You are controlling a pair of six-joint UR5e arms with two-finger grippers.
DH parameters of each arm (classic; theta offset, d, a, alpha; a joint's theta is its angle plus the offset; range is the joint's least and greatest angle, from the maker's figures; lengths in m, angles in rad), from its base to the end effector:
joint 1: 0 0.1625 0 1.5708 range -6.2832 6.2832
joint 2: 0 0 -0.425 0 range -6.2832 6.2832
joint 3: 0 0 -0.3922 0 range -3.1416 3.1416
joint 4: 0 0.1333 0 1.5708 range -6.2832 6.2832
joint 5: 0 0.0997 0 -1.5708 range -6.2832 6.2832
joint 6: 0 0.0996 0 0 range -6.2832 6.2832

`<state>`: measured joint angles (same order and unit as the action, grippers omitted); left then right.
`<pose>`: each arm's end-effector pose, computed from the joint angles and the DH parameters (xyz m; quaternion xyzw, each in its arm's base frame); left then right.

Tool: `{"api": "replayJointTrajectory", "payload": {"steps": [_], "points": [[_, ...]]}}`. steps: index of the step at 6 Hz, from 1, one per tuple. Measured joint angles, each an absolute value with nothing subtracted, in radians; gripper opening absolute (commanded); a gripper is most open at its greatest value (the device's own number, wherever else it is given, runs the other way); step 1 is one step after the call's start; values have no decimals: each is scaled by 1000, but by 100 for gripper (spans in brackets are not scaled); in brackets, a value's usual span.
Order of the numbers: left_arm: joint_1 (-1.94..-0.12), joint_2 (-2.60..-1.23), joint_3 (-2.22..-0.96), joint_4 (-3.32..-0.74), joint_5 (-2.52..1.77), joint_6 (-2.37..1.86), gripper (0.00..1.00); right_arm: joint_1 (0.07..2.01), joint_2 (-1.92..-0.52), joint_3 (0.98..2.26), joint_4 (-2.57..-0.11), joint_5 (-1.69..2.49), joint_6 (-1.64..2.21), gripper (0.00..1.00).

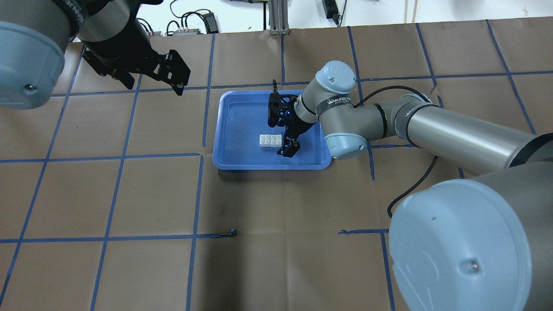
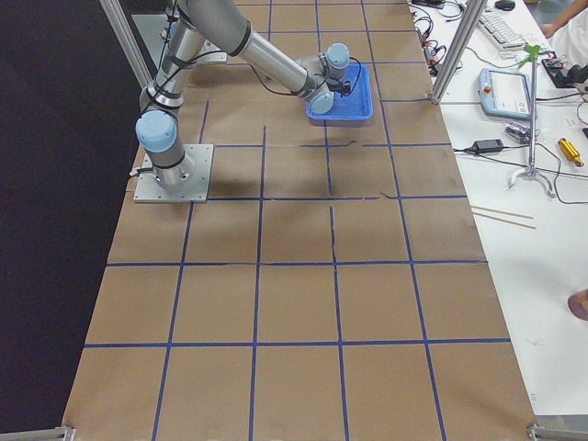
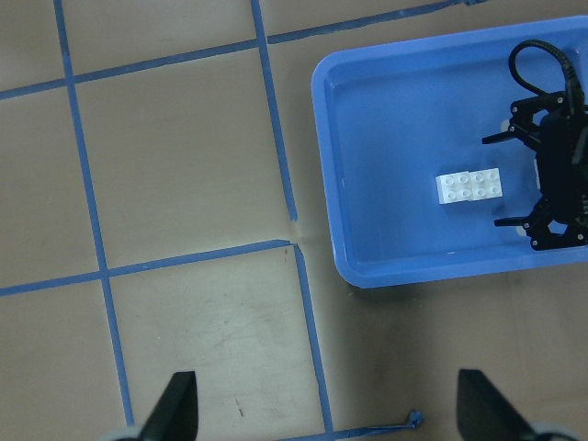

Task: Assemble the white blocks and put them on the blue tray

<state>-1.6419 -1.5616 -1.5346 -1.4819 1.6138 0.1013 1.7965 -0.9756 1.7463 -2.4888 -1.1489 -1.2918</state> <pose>-0.1642 -0.4896 0.5200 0.0844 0.9939 -0.0667 0.0225 0.3110 -0.5766 0.1659 -0.6821 0.6971 -0.1681 0.1433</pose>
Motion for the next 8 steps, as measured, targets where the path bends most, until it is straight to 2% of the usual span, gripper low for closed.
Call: {"api": "replayJointTrajectory", "payload": {"steps": [2,4,8], "points": [[-1642,-1562,-1535,-1482,1614,101,99,1785,-1008,1720,-2442,-1172,-1291,100],[-1643,-1561,-1538,-1482,1614,101,99,1747,-1102,1660,-2217,-1231,-1194,100],[-1643,-1556,-1549,-1482,1614,103,99,1662,-1317,1604,-1920,-1446,-574,100]]}}
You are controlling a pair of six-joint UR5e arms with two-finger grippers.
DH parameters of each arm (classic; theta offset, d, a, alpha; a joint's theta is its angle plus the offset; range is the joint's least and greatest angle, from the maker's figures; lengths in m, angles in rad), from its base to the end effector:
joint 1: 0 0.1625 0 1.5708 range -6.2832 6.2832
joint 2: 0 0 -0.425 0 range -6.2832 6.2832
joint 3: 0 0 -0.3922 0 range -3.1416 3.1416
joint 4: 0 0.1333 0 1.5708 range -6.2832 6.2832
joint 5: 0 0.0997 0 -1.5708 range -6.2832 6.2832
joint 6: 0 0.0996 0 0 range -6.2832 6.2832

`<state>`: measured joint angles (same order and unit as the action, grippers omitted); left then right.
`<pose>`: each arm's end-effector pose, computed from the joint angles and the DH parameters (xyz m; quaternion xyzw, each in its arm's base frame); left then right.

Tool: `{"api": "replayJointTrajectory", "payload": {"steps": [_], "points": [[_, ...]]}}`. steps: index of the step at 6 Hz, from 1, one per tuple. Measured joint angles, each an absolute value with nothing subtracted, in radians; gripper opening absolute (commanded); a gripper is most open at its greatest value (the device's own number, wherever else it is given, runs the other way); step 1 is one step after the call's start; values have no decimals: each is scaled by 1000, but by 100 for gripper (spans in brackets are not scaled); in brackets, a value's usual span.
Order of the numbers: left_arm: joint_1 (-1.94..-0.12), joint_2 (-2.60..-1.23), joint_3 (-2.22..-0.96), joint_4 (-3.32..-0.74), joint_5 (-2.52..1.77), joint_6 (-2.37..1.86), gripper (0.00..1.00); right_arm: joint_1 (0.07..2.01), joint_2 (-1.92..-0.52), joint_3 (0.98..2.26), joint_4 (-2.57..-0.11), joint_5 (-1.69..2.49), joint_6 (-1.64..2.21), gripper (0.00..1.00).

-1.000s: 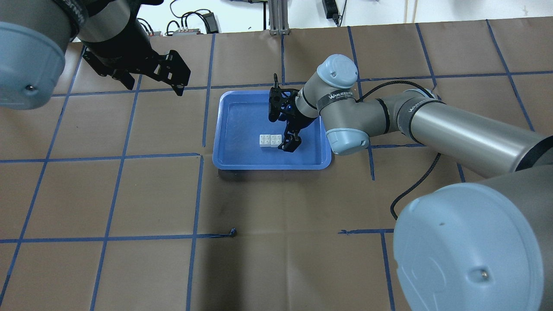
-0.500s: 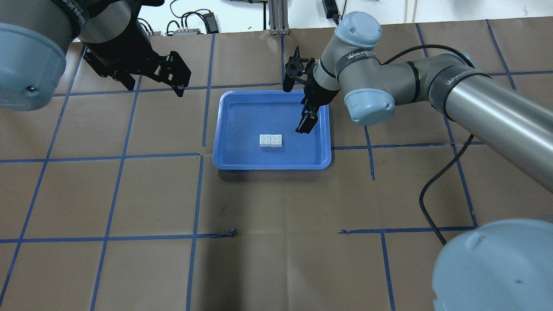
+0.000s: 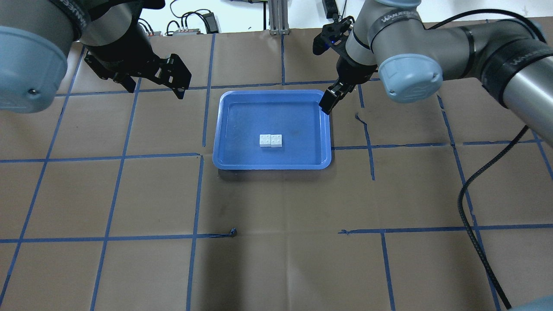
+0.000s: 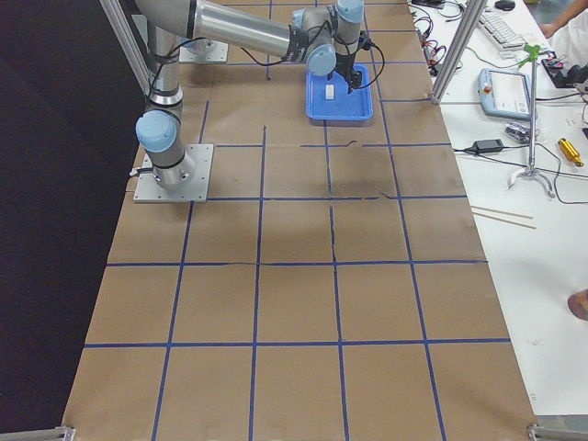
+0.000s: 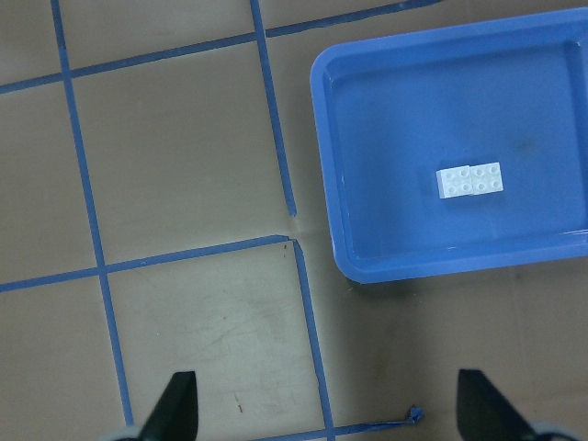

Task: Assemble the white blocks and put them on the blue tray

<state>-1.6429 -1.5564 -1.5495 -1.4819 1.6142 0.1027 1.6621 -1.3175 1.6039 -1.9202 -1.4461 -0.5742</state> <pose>-0.1645 -0.4865 0.5151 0.0858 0.9941 -0.0619 0.0226 0.1987 -0.5727 0.3708 -0.3277 0.9422 -0.0454 0.0530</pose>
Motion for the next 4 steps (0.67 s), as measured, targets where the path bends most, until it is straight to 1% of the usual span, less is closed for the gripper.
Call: {"api": "replayJointTrajectory", "payload": {"steps": [2,4], "points": [[-1643,-1556,-1552,-1482,1615,102,99,1604,-1421,1536,-1680,-1501,-362,100],[-1643,-1555,-1552,-1482,1615,101,99,1551,-1447,1422,-1495,-1504,-125,100]]}}
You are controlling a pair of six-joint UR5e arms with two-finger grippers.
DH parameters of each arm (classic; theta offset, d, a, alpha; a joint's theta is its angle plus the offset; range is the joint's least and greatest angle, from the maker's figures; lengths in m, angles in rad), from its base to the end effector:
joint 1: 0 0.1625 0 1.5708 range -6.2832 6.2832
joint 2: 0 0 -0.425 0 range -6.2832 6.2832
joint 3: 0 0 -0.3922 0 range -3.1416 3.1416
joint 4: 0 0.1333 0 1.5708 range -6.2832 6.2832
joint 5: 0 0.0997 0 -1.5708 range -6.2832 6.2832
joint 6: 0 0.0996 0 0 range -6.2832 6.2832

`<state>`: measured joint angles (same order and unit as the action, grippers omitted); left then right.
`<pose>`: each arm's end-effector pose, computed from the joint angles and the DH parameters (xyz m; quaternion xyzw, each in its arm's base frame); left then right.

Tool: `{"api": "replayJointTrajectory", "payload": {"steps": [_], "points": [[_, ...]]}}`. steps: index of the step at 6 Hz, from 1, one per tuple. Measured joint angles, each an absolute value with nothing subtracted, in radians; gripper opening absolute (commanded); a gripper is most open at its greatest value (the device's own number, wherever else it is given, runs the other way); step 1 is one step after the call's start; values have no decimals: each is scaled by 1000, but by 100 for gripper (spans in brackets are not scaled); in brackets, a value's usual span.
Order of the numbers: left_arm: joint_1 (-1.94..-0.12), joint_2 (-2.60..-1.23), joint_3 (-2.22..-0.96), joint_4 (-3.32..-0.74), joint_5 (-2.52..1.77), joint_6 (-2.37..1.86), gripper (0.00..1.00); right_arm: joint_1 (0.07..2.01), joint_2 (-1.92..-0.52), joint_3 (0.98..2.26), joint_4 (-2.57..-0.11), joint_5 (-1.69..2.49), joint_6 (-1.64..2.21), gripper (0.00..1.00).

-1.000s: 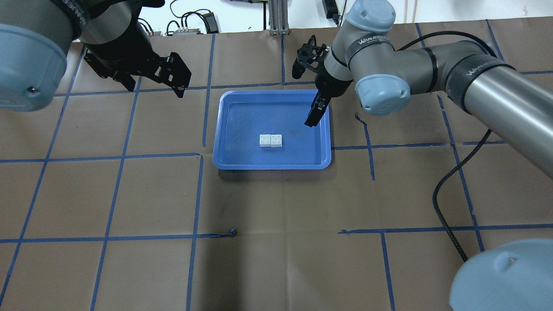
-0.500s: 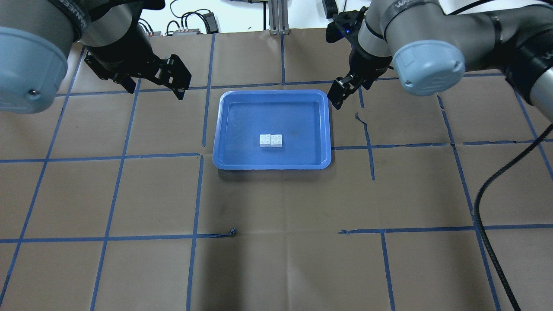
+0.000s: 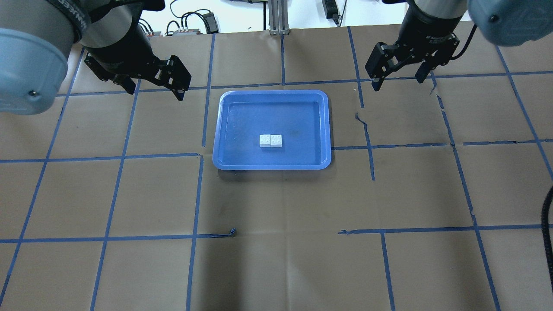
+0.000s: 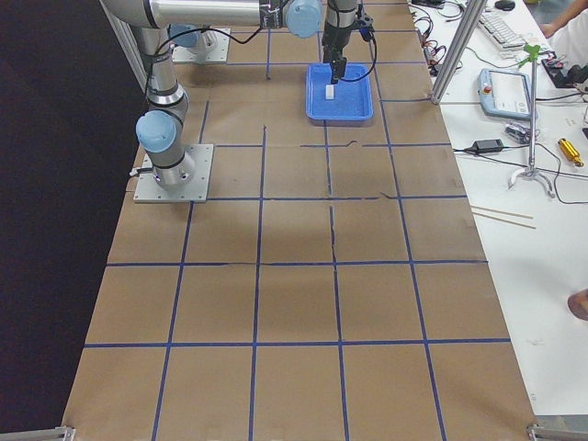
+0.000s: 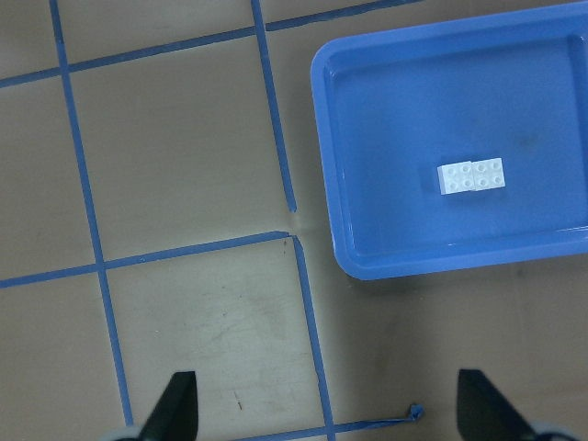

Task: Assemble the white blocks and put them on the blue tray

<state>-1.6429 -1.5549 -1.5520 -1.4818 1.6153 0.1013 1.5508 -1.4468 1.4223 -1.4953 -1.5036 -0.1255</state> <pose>-0.1643 -0.4858 0.5146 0.0850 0.9942 -0.0615 0.0231 0.1292 -0.5418 0.4895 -0.0518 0.9978 0.0230 0.0353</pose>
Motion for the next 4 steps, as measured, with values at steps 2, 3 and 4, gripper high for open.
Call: {"api": "replayJointTrajectory", "payload": {"steps": [2,3,4], "points": [[-1643,-1553,-1553,-1483,1615,100,99,1563,-1478,1387,-1407,-1503,46,100],[-1643,-1553,-1554,-1483,1615,98,99,1580,-1487,1394,-1396,-1508,80,100],[-1643,-1552,-1554,-1483,1616,97,99,1588,-1492,1404,-1394,-1524,91,100]]}}
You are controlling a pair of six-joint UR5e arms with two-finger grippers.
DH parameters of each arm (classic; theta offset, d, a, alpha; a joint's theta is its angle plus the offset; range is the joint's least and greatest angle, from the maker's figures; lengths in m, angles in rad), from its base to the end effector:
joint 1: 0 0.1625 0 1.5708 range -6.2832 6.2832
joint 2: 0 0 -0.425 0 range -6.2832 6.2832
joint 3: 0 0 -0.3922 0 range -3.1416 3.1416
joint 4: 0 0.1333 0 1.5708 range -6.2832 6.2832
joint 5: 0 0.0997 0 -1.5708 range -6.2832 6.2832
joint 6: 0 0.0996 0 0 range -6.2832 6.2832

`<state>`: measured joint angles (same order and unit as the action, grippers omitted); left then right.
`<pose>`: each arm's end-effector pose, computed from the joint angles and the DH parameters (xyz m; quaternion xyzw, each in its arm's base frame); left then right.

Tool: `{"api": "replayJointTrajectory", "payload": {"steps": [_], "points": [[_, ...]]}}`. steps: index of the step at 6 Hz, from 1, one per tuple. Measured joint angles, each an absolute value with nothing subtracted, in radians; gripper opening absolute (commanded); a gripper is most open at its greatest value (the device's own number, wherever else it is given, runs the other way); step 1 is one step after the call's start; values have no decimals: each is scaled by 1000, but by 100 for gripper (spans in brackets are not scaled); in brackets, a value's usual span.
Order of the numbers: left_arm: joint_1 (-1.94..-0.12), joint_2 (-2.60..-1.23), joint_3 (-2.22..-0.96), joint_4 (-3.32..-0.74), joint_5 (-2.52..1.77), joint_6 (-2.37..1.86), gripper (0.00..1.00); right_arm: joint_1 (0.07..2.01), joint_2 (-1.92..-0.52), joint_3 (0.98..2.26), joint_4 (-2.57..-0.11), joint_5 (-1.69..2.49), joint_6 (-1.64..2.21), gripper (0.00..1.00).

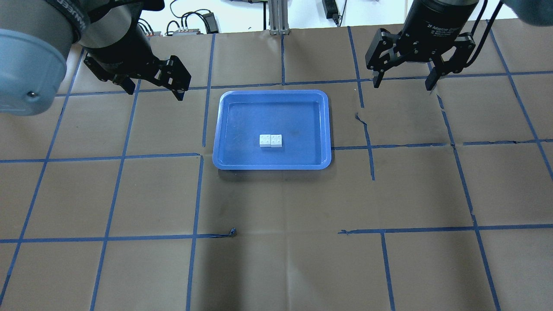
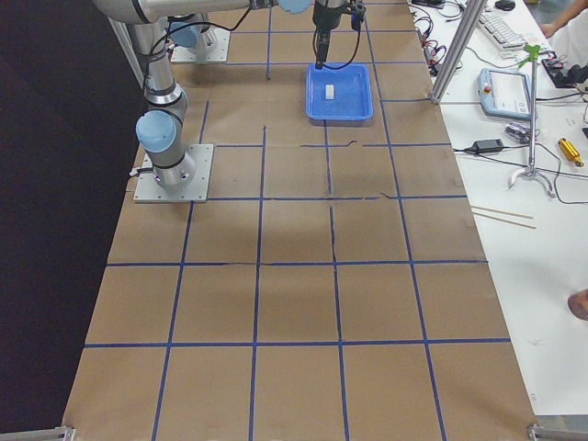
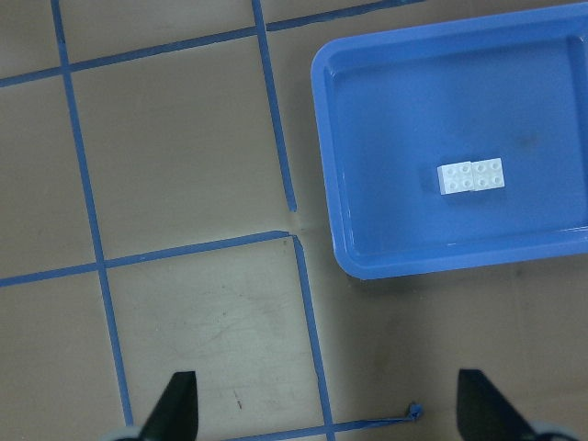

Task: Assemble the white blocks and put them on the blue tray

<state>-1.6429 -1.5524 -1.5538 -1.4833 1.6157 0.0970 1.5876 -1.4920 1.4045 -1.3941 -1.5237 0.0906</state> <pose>-0.1642 -0.4847 0.5148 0.0829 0.9944 -0.0611 0.0232 0.1466 -0.5122 0.5125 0.0379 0.9980 0.0458 0.0211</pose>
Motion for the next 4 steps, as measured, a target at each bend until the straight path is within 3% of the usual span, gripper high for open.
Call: {"api": "replayJointTrajectory", "payload": {"steps": [4], "points": [[-1641,-1552,-1557,-1483,1620,97,99,1588,-1492,1423,-1406,-1558,82,100]]}}
